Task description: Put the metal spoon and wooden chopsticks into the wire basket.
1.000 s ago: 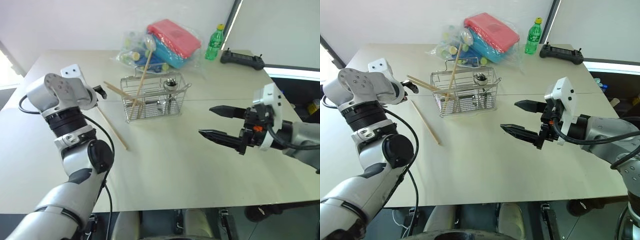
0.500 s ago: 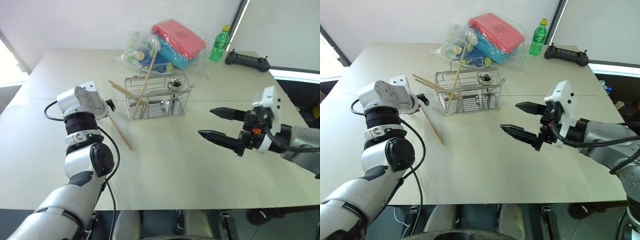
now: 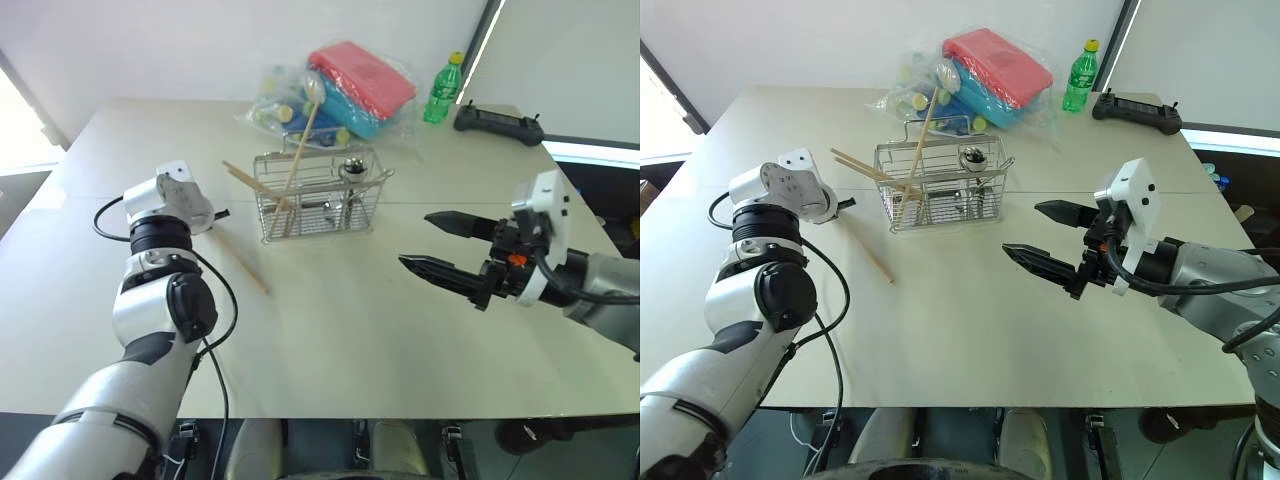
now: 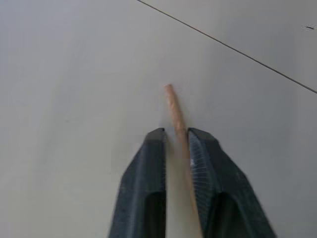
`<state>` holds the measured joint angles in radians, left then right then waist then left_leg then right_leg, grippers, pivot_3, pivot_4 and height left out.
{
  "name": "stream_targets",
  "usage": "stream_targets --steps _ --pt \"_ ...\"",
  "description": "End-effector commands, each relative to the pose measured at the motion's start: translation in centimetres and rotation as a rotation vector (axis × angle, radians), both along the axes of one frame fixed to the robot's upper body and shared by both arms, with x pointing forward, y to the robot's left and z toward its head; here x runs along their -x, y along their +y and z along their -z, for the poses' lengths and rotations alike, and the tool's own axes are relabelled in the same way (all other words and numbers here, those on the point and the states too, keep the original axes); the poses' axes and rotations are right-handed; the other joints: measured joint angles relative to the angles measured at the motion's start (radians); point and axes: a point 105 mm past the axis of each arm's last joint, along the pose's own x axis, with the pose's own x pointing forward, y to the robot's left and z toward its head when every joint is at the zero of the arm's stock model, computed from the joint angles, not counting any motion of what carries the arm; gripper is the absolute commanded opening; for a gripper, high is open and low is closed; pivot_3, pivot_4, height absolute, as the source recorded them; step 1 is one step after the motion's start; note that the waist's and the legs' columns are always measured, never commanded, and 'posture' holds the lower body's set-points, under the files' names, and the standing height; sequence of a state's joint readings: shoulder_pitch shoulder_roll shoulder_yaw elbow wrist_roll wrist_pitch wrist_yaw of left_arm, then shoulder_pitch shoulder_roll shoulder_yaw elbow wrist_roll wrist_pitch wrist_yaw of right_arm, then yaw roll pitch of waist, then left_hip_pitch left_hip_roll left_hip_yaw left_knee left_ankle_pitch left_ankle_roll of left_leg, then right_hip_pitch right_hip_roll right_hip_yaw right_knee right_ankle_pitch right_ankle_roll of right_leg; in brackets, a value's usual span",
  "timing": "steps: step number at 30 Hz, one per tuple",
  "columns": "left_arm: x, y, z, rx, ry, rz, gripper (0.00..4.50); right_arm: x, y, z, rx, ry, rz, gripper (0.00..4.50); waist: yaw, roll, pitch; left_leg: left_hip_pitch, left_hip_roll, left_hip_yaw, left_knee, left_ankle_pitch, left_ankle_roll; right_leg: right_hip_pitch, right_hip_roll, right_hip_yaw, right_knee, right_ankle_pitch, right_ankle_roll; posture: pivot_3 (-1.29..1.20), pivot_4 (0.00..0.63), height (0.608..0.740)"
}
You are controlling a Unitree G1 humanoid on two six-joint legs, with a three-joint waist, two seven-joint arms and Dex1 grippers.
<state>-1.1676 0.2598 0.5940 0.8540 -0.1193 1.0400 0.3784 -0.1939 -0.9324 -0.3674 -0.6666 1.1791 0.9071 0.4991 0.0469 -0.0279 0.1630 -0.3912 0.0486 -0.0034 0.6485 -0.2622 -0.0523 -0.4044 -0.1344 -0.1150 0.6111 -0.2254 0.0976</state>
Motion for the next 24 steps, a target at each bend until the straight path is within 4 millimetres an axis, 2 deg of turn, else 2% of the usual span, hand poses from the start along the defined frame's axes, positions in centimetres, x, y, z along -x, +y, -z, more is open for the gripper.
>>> stream_targets --steps 1,6,9,14,16,18,21,24 --pt "-0.3 -1.5 -0.1 0.058 -0.001 0.030 0.04 0.3 0.0 -1.3 -0.009 -0.059 -0.006 4.50 0.000 0.000 0.000 0.000 0.000 0.000 0.000 0.000 0.000 0.000 0.000 0.000 0.000 0.000 0.000 0.00 0.150 0.678" --pt "-0.2 -1.0 -0.4 0.070 -0.006 0.012 0.04 0.1 0.0 -1.4 -0.017 -0.058 -0.008 4.50 -0.005 0.000 0.000 0.000 0.000 0.000 -0.001 0.000 0.000 0.000 0.000 0.000 0.000 0.000 0.000 0.00 0.150 0.678" --pt "-0.4 -0.1 -1.4 0.065 -0.043 -0.007 0.04 0.0 0.0 -1.3 -0.020 -0.055 -0.009 4.50 -0.006 0.000 0.000 0.000 0.000 0.000 0.000 0.000 0.000 -0.001 0.000 0.000 0.000 0.000 0.000 0.00 0.150 0.678" --pt "-1.7 3.0 -6.1 0.038 -0.256 -0.041 0.04 0.0 -0.1 -1.1 -0.009 -0.040 -0.017 4.50 -0.009 -0.003 0.002 -0.001 0.000 0.000 -0.001 0.000 0.000 -0.003 0.000 0.000 0.000 0.000 -0.001 0.00 0.150 0.678" --pt "-2.3 5.7 -10.8 0.005 -0.502 -0.063 0.04 0.2 -0.1 -1.0 -0.003 -0.030 -0.025 4.50 -0.009 -0.003 0.002 -0.001 0.000 0.001 -0.001 0.000 0.000 -0.003 0.000 0.000 0.000 0.001 -0.002 0.00 0.150 0.678" --pt "-2.3 7.2 -15.4 -0.054 -0.735 -0.043 0.04 0.2 -0.1 -0.9 0.003 -0.021 -0.029 4.50 -0.010 -0.003 0.002 -0.002 0.001 0.001 -0.002 0.000 0.000 -0.004 0.001 0.000 0.000 0.002 -0.003 0.00 0.150 0.678" --pt "-1.2 7.3 -21.9 -0.202 -1.048 0.040 0.04 0.4 -0.2 -0.7 0.006 -0.009 -0.027 4.50 -0.004 -0.004 0.002 -0.002 0.001 0.002 -0.002 0.000 0.000 -0.004 0.000 0.000 -0.001 0.002 -0.003 0.00 0.150 0.678" --pt "0.8 6.5 -26.5 -0.285 -1.293 0.118 0.04 0.5 -0.3 -0.5 0.004 0.000 -0.023 4.50 0.002 -0.004 0.002 -0.002 0.000 0.002 -0.002 0.000 0.000 -0.001 0.000 0.000 -0.004 0.002 -0.003 0.00 0.150 0.678"
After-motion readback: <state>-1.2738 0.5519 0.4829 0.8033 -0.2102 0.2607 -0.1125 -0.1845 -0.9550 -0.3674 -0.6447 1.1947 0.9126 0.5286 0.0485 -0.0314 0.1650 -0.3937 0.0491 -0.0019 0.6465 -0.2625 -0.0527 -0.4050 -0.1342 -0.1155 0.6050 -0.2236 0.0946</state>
